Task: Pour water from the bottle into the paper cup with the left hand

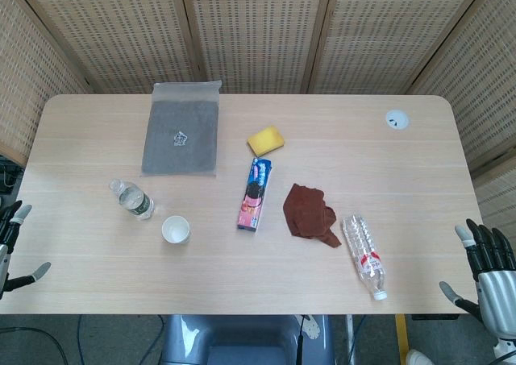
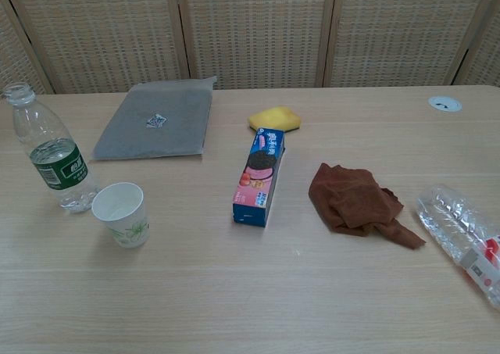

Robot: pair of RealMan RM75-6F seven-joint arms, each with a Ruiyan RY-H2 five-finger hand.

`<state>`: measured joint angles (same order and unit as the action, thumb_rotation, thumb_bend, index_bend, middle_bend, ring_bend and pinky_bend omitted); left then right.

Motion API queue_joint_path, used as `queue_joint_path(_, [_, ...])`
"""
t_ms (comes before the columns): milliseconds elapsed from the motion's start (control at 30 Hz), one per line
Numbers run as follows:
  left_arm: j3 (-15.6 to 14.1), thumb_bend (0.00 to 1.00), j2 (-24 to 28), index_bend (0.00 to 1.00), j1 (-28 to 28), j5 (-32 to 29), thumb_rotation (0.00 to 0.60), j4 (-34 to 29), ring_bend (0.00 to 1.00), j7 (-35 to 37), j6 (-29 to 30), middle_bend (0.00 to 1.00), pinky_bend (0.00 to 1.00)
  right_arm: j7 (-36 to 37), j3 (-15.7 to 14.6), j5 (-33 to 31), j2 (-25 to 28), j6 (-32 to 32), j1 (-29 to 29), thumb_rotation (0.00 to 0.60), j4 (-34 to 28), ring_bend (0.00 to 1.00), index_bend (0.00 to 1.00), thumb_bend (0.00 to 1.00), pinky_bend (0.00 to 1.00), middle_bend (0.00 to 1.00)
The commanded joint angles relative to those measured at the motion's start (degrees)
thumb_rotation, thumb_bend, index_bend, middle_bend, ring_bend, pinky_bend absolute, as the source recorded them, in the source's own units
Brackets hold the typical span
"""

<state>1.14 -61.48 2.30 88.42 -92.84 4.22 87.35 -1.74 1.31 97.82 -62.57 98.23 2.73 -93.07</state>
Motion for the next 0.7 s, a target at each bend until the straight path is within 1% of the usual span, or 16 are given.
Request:
queue_joint_path(33, [-0.11,0.18,-0.16,0.00,0.00,0.11,0.600,0.20,0.00,-0.09,0.01,0.00,0.00,0.42,-0.05,0.00,0.11,-0.03,-0.01,0.600,0.10,0.00,0.00,0.00,0.00,0.00])
queue_joint_path(200, [-0.09,0.17,-0.62,0.00,0.53,-0.34,0.600,1.10,0.00,0.40,-1.14,0.00,0.00,0.83,-0.15,0.32,0.27,0.21,0.07,0.600,0.08,0.00,0.00,0.00,0.00,0.00])
queue_joint_path(233, [-0.07,0.16,-0.77,0.00,1.30,-0.40,0.600,1.83,0.00,1.70,-2.53,0.00,0.00,0.80,-0.22,0.45,0.26,0.21,0.08,0.600,0.06,0.00,0.00,0.00,0.00,0.00])
queue_joint_path(267, [-0.13,0.16,-0.81,0.00,2.18,-0.01,0.600,2.61,0.00,3.80,-3.88,0.00,0.00,0.80,-0.25,0.53,0.28,0.17,0.05,0.600,0.02,0.00,0.00,0.00,0.00,0.00])
queue_joint_path(300, [0.01,0.16,-1.11,0.00,3.49,0.54,0.600,4.38,0.00,7.58,-5.51,0.00,0.00,0.85,-0.28,0.60,0.31,0.14,0.03,0.600,-0.06,0.00,0.00,0.00,0.00,0.00])
queue_joint_path(400, [0.33,0.14,-2.56,0.00,6.02,1.22,0.600,9.64,0.00,15.73,-8.56,0.00,0.00,0.84,-0.29,0.61,0.32,0.06,0.00,0.600,-0.12,0.00,0.00,0.00,0.00,0.00])
queue_joint_path(500, [0.80,0.12,-5.10,0.00,8.94,1.50,0.600,15.52,0.00,25.31,-11.96,0.00,0.00,0.80,-0.18,0.30,0.31,-0.26,-0.13,0.600,-0.17,0.00,0.00,0.00,0.00,0.00])
queue_joint_path(600, [1.41,0.10,-7.89,0.00,10.94,1.06,0.600,19.93,0.00,30.11,-14.16,0.00,0.00,0.60,-0.05,-0.05,0.24,-0.65,-0.29,0.600,-0.23,0.00,0.00,0.00,0.00,0.00])
queue_joint_path(700, [2.00,0.09,-9.91,0.00,13.17,-0.38,0.600,21.91,0.00,33.39,-17.99,0.00,0.00,0.33,-0.02,-0.39,0.11,-1.19,-0.45,0.600,-0.20,0.00,0.00,0.00,0.00,0.00])
